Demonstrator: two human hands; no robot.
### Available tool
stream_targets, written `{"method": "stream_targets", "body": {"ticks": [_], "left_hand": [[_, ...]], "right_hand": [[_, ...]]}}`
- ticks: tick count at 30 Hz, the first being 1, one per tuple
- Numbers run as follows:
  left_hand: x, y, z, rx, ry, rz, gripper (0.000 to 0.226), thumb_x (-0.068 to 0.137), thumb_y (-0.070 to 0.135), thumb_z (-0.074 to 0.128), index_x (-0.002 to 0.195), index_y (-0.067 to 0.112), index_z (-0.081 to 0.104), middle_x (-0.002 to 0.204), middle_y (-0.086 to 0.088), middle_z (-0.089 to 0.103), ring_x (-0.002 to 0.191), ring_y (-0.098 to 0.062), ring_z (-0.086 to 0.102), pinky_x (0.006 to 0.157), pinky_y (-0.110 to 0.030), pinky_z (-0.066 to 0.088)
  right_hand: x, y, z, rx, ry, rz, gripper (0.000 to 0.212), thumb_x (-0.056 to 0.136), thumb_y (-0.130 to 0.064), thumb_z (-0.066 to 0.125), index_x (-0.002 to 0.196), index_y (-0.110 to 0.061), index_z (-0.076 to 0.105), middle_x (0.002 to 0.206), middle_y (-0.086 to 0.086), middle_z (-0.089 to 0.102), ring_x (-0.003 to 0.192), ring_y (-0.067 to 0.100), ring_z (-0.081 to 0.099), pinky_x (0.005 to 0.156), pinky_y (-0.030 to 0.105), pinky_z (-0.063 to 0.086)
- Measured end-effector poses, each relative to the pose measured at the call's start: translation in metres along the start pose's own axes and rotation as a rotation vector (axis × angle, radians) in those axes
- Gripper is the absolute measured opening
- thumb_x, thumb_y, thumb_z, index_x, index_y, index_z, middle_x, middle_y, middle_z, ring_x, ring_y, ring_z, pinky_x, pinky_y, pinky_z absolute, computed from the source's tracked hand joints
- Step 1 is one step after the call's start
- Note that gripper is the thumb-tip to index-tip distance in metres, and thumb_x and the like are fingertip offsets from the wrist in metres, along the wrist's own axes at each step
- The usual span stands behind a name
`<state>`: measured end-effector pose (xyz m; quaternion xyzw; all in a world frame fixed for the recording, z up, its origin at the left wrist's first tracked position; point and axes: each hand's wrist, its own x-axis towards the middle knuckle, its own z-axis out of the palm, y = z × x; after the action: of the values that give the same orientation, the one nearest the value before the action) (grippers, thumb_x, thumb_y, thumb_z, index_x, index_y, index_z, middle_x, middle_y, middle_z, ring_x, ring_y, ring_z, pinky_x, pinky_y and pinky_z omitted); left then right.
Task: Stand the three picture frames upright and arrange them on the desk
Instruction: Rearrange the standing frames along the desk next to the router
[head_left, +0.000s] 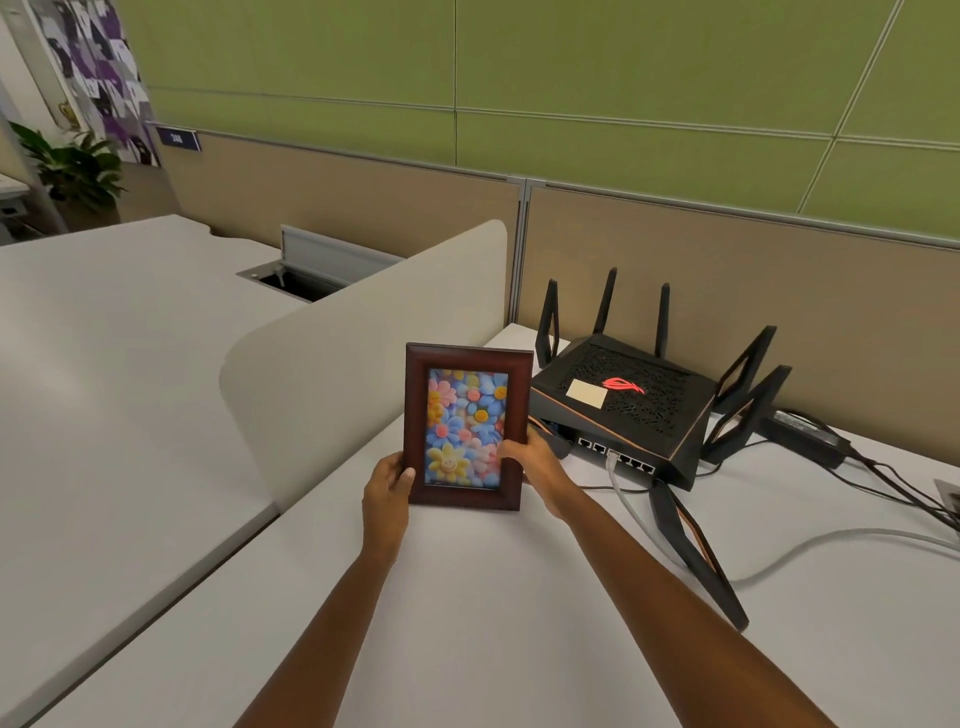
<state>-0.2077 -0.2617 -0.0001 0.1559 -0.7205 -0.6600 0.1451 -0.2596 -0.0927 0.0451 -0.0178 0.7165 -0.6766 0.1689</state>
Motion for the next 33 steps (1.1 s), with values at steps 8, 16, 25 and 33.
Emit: {"method": "stream_targets", "body": {"ticks": [8,16,25,33], "left_hand": [[-0.064,-0.012,0.013,0.476,0.117,0.123,0.057,0.092,0.009,0.047,0.142,0.001,0.020,0.152,-0.018,0.026,0.139,-0.030,0.029,0.112,-0.038,0.030],[-0.121,-0.019,0.027,1.046,-0.119,0.174,0.053,0.098,0.029,0.021,0.146,0.011,0.005,0.158,-0.009,0.005,0.146,-0.019,0.006,0.119,-0.030,0.003],[-0.192,-0.007,0.064,0.697,-0.183,0.202,0.047,0.097,0.020,0.034,0.142,0.014,0.023,0.155,-0.006,0.020,0.145,-0.017,0.014,0.119,-0.030,0.010],[-0.272,0.026,0.129,0.456,-0.311,0.315,0.042,0.095,0.016,0.040,0.137,0.013,0.035,0.150,-0.005,0.033,0.141,-0.017,0.026,0.114,-0.029,0.026]], "right_hand": [[-0.070,0.067,-0.002,-0.499,0.317,-0.168,0.073,0.085,-0.016,0.056,0.143,-0.015,0.013,0.154,0.008,0.013,0.140,0.024,0.023,0.110,0.036,0.029],[-0.138,0.102,-0.008,-0.864,0.319,-0.162,0.051,0.093,-0.030,0.037,0.142,-0.023,0.021,0.156,-0.003,0.011,0.143,0.011,0.011,0.115,0.024,0.014],[-0.216,0.107,-0.044,-0.771,0.319,-0.150,0.041,0.094,-0.023,0.039,0.135,-0.019,0.034,0.148,-0.004,0.030,0.138,0.010,0.024,0.114,0.024,0.018],[-0.304,0.109,-0.103,-0.644,0.407,-0.167,0.031,0.092,-0.013,0.045,0.122,-0.020,0.049,0.129,-0.002,0.053,0.118,0.010,0.048,0.104,0.021,0.033]]}}
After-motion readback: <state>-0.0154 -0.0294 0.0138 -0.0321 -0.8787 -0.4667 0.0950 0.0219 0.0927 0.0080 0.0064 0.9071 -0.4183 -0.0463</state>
